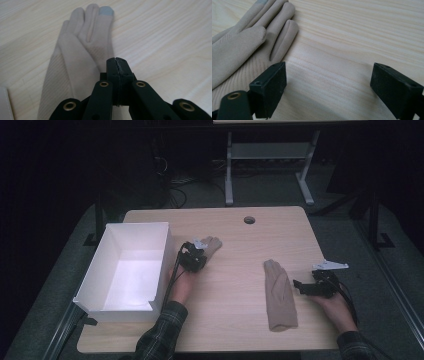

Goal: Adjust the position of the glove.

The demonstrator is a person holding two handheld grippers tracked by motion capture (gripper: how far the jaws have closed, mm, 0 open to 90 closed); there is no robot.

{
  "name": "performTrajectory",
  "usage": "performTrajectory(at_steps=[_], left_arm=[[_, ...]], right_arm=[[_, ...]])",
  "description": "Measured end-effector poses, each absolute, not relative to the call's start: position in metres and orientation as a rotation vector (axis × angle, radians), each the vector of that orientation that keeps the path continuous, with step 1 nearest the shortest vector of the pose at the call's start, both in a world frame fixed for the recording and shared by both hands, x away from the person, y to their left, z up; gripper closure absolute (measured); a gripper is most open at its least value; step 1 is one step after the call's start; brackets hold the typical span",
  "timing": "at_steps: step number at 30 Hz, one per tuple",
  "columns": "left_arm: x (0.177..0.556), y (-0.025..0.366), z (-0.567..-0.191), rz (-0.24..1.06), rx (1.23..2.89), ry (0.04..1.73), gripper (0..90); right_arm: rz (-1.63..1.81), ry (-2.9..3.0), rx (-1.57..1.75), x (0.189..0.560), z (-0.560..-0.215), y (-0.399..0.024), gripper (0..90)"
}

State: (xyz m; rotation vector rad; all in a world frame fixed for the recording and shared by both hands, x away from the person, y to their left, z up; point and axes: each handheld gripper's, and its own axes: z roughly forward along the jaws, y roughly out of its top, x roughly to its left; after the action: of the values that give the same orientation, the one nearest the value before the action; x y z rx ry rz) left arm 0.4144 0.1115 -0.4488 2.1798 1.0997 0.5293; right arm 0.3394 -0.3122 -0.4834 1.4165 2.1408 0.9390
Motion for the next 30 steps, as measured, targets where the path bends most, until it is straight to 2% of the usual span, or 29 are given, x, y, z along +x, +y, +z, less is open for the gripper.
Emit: performTrajectory(at_steps=[15,30], left_arm=[[0.426,0.113,-0.462,0.51,2.22,1.152,89.6],[0.403,0.083,-0.462,0.363,2.255,0.987,89.6]], right_arm=[[0.937,2.143,1.418,0.338,-0.483,-0.312,13.1],[0.937,2.143,1.417,0.338,-0.483,-0.312,13.1]])
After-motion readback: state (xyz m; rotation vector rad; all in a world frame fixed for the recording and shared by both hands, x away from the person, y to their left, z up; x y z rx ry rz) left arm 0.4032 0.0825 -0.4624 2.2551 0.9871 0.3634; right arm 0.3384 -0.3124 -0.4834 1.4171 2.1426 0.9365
